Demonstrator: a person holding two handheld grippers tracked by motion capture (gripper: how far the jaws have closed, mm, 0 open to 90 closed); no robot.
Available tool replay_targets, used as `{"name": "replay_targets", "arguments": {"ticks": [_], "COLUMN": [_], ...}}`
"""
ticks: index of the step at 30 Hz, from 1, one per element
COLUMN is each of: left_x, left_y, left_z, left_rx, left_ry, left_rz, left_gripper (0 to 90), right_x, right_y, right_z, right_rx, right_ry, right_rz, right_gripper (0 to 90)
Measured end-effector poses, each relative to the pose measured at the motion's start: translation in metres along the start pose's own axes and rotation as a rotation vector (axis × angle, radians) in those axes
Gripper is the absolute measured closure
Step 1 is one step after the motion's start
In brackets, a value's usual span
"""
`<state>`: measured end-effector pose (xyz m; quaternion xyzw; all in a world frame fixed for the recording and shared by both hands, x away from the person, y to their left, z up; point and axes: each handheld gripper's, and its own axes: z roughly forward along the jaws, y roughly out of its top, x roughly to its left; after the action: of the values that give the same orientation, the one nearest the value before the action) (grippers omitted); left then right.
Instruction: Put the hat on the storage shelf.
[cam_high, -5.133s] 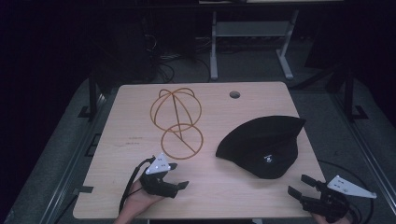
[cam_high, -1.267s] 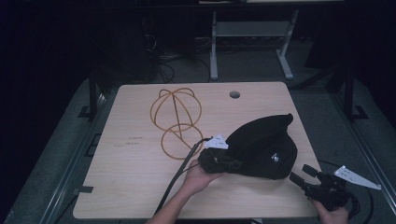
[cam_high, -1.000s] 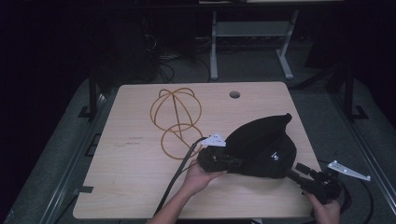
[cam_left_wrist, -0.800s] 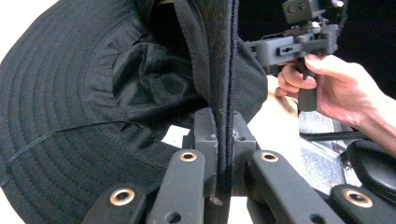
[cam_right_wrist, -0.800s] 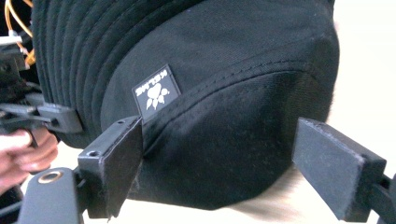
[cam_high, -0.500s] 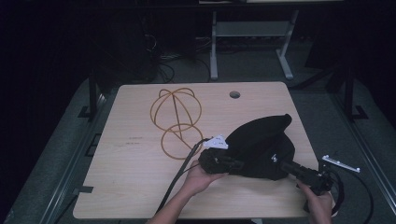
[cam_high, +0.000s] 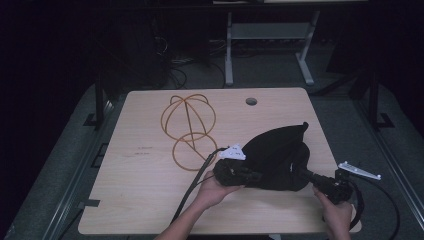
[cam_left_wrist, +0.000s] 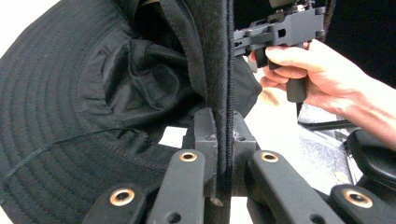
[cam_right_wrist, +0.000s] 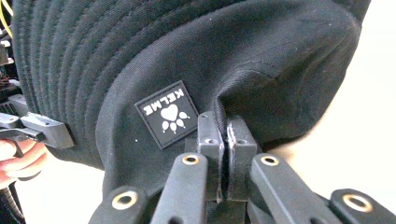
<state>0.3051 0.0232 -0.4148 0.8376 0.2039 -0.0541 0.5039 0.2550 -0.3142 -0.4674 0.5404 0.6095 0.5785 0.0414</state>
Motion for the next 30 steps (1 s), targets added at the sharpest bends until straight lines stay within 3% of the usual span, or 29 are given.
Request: {"name": "replay_targets", "arguments": {"ticks": [11, 21, 30], "left_x": [-0.005, -0.011, -0.020], "left_y": [-0.002, 0.000, 0.004], "left_z": [-0.003, -0.008, -0.015], "left_rx": [0.032, 0.063, 0.094], "left_ry": [0.041, 0.094, 0.147], "left_rz": [0.048, 0.120, 0.195], "left_gripper": [85.4, 84.4, 74.9], "right_x": [0.011, 0.020, 0.027], "right_y": [0.012, 0.023, 0.039], "right_z": [-0.009, -0.013, -0.018], "right_rx": [-0.051, -0.088, -0.119], "right_ry": [-0.018, -0.005, 0.022], "right_rz": [-0.053, -0.081, -0.105], "right_gripper": [88.6, 88.6, 88.7]}}
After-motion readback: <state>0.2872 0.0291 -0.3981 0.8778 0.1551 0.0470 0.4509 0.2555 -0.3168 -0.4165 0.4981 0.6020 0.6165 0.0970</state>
